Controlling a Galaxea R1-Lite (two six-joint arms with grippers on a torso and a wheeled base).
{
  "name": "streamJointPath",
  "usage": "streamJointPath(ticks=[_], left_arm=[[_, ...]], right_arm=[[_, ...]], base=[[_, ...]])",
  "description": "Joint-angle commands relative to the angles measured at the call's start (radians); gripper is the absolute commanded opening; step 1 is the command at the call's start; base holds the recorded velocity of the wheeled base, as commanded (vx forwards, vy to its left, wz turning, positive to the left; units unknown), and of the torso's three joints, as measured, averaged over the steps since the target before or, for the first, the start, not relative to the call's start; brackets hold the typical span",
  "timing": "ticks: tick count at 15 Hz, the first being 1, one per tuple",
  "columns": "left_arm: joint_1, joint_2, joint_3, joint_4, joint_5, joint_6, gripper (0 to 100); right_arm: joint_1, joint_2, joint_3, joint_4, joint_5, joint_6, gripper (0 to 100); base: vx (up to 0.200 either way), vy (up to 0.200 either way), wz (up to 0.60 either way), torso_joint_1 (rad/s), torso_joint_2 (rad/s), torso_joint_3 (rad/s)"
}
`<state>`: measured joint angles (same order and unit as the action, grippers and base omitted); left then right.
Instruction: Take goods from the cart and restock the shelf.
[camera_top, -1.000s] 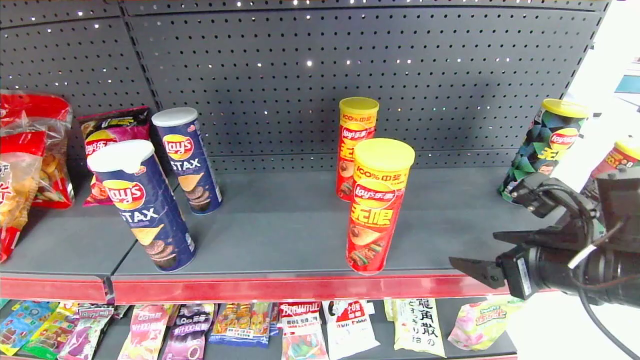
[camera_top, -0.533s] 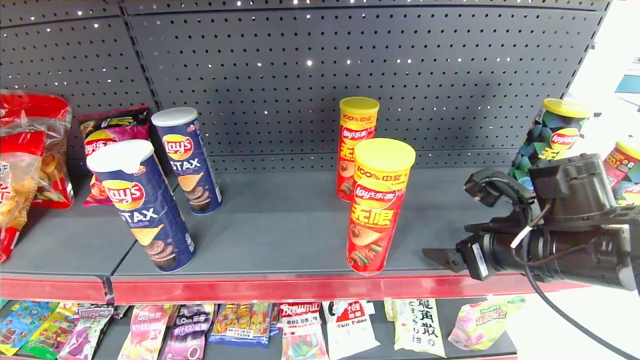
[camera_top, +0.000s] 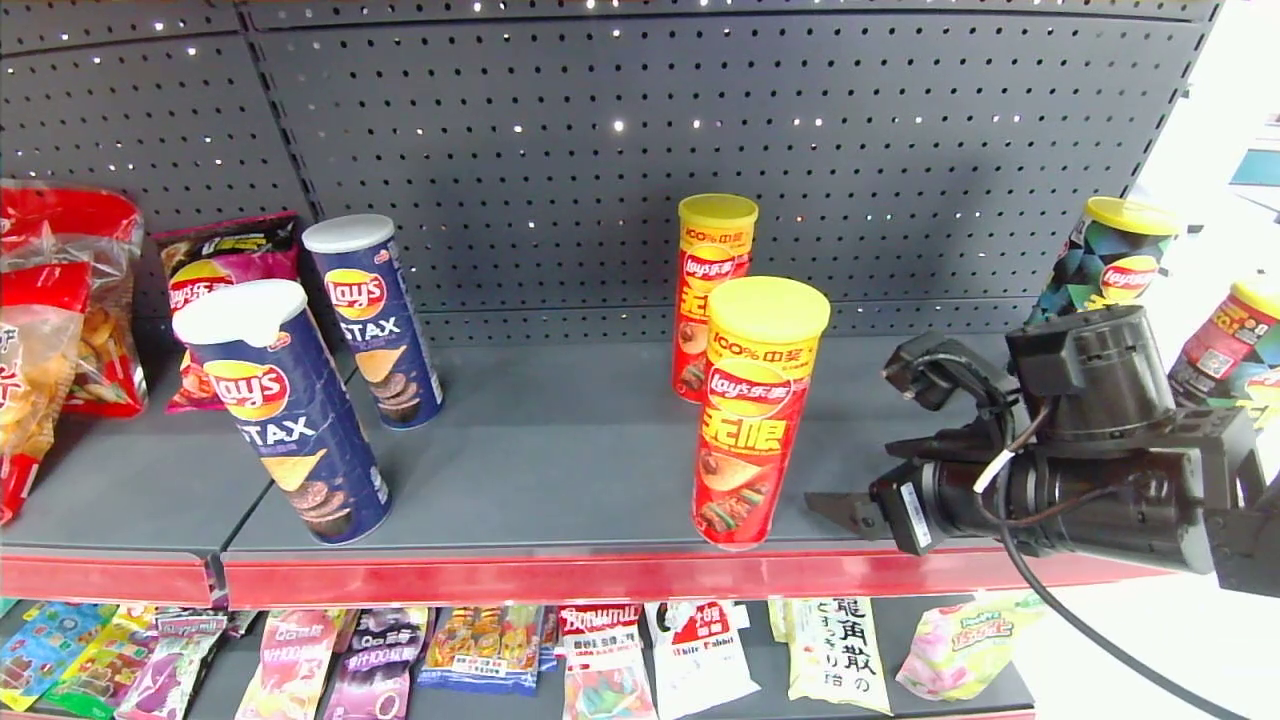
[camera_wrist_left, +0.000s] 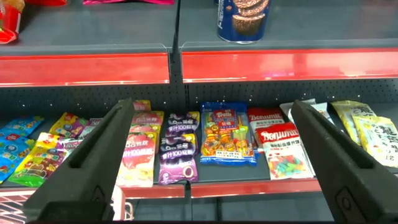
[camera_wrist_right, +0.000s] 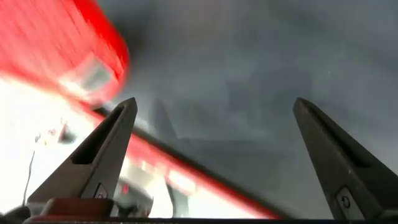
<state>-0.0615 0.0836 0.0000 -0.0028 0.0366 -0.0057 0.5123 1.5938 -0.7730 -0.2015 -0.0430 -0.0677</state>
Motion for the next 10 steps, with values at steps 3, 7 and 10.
streamJointPath(ticks=[3,7,10], left_arm=[[0.000,0.002,0.000,0.000,0.000,0.000,100],[0.000,0.002,0.000,0.000,0.000,0.000,100],[0.000,0.002,0.000,0.000,0.000,0.000,100]], right_arm=[[0.026,0.032,0.000,-0.029,-0.002,-0.001,100],[0.028,0.035,-0.002,-0.029,-0.002,-0.006,100],[0.052,0.035,0.001,-0.029,0.000,-0.001,100]], base=[[0.000,0.000,0.00,0.000,0.00,0.000],[0.000,0.000,0.00,0.000,0.00,0.000],[0.000,0.000,0.00,0.000,0.00,0.000]])
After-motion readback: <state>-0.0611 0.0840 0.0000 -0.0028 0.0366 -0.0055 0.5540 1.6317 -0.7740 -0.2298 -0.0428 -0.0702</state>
